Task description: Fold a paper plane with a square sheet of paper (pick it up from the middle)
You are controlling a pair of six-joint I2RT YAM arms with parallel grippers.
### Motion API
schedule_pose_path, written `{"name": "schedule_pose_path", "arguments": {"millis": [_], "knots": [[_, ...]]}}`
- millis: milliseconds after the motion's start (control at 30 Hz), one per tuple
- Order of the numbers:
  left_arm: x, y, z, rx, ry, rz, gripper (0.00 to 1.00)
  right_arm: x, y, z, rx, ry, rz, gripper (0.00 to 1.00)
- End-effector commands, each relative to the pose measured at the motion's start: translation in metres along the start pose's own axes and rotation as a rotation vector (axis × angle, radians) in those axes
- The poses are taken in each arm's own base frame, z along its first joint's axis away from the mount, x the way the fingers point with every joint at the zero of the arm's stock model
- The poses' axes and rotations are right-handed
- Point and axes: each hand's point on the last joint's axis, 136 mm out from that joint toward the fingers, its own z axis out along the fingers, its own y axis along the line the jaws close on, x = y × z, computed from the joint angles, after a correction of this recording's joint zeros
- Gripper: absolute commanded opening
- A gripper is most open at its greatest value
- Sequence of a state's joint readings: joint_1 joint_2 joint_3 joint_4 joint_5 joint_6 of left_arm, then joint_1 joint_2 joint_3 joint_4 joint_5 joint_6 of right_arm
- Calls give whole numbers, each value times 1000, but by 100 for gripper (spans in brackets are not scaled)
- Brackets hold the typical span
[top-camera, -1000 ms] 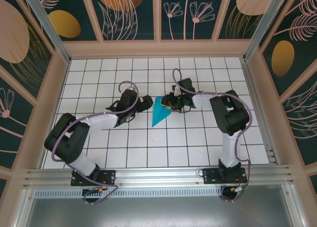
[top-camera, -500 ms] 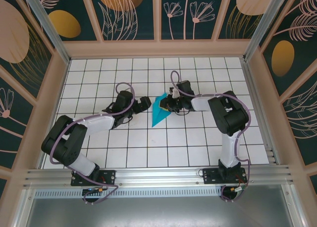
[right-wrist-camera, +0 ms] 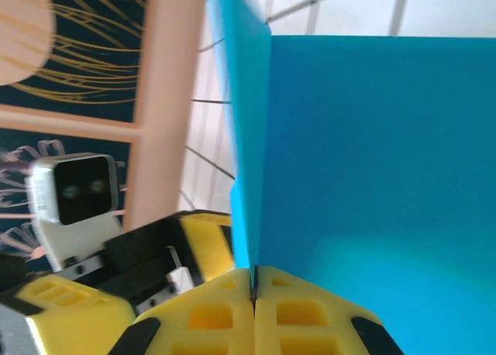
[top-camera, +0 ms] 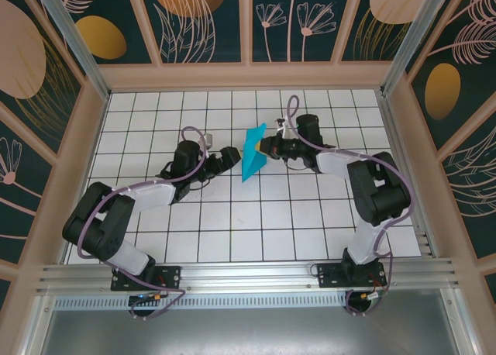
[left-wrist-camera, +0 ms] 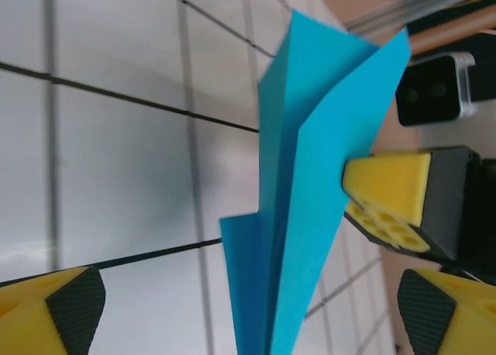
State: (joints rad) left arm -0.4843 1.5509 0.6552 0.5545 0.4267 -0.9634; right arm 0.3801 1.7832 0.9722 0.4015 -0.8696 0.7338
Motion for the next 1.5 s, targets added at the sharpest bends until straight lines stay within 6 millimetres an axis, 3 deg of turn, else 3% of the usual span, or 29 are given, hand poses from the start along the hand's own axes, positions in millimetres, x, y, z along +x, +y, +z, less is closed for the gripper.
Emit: {"name": "schedule_pose_path", "arguments": {"millis": [0,233,500,600,900,1267,1367,1467], "knots": [[-1,-50,-9,236,28,23,99,0,36,-12,-131,20,-63,4],[3,-63,-6,336,63,-14,98,-1,55,-16,-207,40,-38,4],[5,-47,6,289,79,-63,99,-2,63,-17,-240,44,-22,5],[5,-51,6,316,87,-60,98,-1,62,-16,-240,49,-17,5],[2,-71,-2,403,78,-22,60,6,53,-9,-224,79,13,5],[2,-66,2,380,81,-17,20,9,49,-7,-210,92,24,6],[1,-64,3,361,77,-8,13,8,44,-8,-175,93,11,13],[0,-57,4,306,69,11,9,0,29,-14,-62,49,-14,32]]}}
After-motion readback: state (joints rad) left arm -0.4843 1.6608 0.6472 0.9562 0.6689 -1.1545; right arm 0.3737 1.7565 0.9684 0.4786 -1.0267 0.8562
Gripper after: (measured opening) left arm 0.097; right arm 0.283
